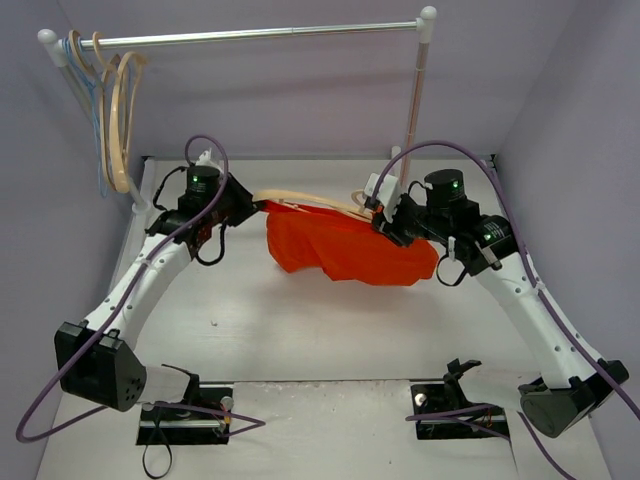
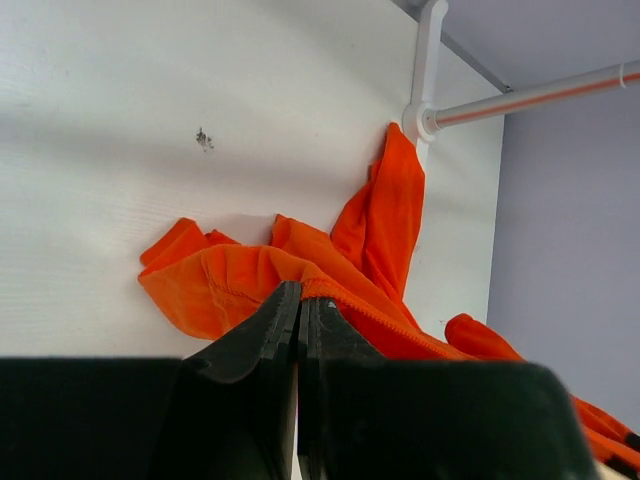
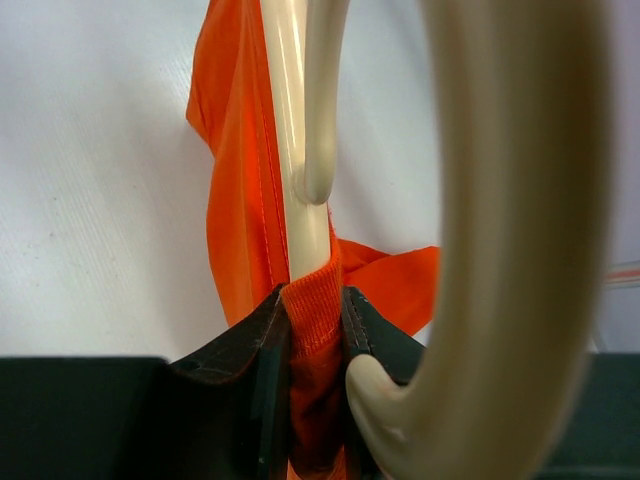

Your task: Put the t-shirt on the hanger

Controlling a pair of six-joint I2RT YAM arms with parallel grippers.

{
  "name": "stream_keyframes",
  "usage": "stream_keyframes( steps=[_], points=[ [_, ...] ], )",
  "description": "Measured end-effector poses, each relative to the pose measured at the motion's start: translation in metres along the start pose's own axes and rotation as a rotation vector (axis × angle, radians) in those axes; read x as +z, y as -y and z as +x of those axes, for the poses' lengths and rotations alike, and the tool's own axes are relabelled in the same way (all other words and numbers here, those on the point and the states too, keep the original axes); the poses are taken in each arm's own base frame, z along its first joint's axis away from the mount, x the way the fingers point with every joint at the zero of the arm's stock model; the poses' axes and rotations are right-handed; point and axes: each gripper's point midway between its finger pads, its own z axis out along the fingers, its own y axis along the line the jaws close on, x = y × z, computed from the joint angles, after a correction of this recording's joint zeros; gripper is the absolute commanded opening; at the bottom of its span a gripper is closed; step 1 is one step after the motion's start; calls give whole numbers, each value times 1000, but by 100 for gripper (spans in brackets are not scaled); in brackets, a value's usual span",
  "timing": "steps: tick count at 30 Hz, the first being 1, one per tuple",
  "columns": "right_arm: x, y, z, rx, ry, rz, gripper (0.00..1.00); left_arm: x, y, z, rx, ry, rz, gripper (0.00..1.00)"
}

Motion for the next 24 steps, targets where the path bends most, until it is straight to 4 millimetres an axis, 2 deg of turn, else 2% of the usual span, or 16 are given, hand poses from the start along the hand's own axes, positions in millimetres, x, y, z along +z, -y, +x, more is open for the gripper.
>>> stream_keyframes(
  steps=[4, 6, 18, 24],
  points=[
    [2, 3, 3, -3, -13, 9, 0, -11, 14, -21, 65, 3, 14, 0],
    [3, 4, 3, -3, -20, 15, 0, -16, 17, -25, 100, 2, 11, 0],
    [16, 12, 6, -5, -35, 26, 0, -32, 7, -33, 231, -25, -57, 0],
    [19, 14, 1, -30, -19, 28, 0, -29, 9, -50, 222, -44, -65, 0]
  ],
)
